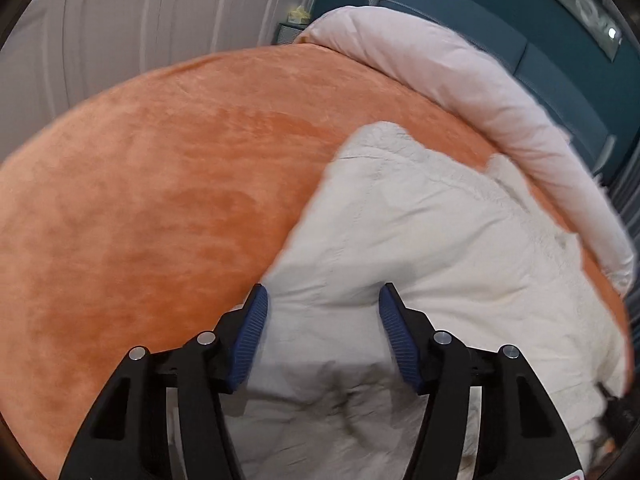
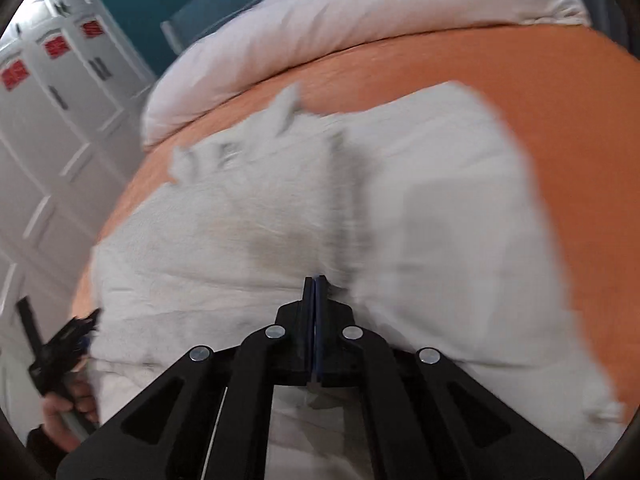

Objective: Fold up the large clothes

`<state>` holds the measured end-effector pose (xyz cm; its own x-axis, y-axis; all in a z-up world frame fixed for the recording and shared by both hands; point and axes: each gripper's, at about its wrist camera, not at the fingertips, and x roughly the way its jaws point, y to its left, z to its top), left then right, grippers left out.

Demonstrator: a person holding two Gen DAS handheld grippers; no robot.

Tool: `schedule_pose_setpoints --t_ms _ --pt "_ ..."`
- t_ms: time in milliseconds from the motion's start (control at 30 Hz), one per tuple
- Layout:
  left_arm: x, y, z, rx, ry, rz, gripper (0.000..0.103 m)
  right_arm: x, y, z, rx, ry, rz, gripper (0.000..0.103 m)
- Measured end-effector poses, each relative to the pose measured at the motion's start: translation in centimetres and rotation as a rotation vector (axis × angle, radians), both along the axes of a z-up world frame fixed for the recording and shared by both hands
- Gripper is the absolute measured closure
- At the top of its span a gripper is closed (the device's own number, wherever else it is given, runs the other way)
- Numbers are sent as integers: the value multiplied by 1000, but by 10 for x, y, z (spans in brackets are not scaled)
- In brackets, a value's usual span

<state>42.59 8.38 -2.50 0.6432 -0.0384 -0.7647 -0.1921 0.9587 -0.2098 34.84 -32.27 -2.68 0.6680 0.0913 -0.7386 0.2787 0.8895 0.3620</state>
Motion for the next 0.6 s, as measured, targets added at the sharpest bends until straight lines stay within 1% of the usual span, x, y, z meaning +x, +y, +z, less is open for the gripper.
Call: schedule_pose_setpoints --t_ms 33,67,100,133,167,200,233,267,300,367,433,467,500,567,600 --pt "-5 4 3 11 7 17 41 -3 3 6 -62 28 -24 101" --pt "-13 11 5 5 10 30 38 -13 5 14 -92 33 -22 93" --pt "-25 23 9 -18 18 43 33 -26 7 25 -107 19 -6 89" --pt "-37 33 11 -40 40 50 31 -41 8 34 -112 -1 7 75" --pt "-49 44 11 -58 67 48 30 -57 8 40 -123 -13 12 57" --pt "-63 53 11 -71 97 42 27 -83 8 48 -158 -22 8 47" --pt "-79 61 11 -83 135 39 26 -94 6 48 -171 -22 7 45" --pt "-95 68 12 -111 159 20 26 -120 5 49 -183 -7 11 44" --pt "-107 73 13 -128 173 -1 25 -136 1 48 -186 9 11 43" --pt "-138 78 16 -145 212 -45 22 -183 -14 42 -190 62 -1 38" --pt "-158 77 15 -168 244 -86 20 -217 -20 37 -168 112 -14 37" --pt "-172 78 14 -172 263 -100 19 -233 -24 34 -139 135 -19 37" --pt "-183 76 12 -171 269 -110 19 -252 -26 29 -78 156 -25 37" --pt "-203 74 12 -148 257 -136 20 -278 -30 16 11 183 -35 37" --pt "-208 72 12 -138 257 -146 22 -288 -31 7 63 196 -38 37"
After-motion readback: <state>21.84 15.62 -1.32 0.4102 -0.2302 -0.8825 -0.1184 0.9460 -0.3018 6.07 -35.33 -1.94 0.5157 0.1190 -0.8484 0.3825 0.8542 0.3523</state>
